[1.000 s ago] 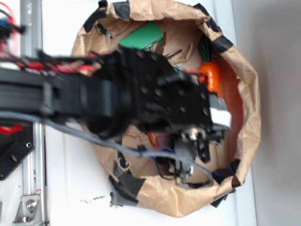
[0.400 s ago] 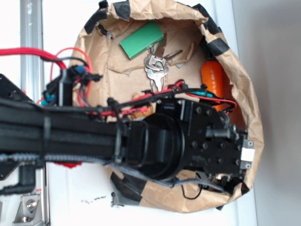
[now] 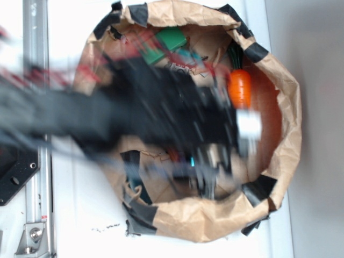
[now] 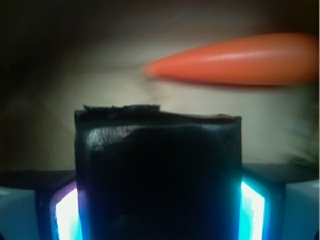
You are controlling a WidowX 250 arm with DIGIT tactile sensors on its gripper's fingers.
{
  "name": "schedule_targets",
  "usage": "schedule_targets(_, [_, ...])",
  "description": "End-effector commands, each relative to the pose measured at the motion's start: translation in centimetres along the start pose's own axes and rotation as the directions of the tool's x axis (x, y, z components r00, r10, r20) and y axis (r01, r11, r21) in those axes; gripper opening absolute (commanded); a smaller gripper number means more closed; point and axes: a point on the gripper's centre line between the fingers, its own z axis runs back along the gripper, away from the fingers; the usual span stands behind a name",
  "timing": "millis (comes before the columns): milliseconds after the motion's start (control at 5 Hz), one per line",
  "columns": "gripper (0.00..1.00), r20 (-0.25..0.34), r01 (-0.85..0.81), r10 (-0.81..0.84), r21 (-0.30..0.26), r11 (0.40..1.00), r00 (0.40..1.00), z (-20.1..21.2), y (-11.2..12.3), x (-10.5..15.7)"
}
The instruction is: Grab the black box.
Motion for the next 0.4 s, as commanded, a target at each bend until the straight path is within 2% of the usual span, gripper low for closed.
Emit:
schedule_targets(0, [0.00,0.101,-0.062,0.071,-0.088,0.994,0.992,7.8,-0.3,0.3])
schedule_targets(200, [0.00,0.122,-0.056,0.063,-0.061,0.997,0.990,8.7,-1.5,0.8])
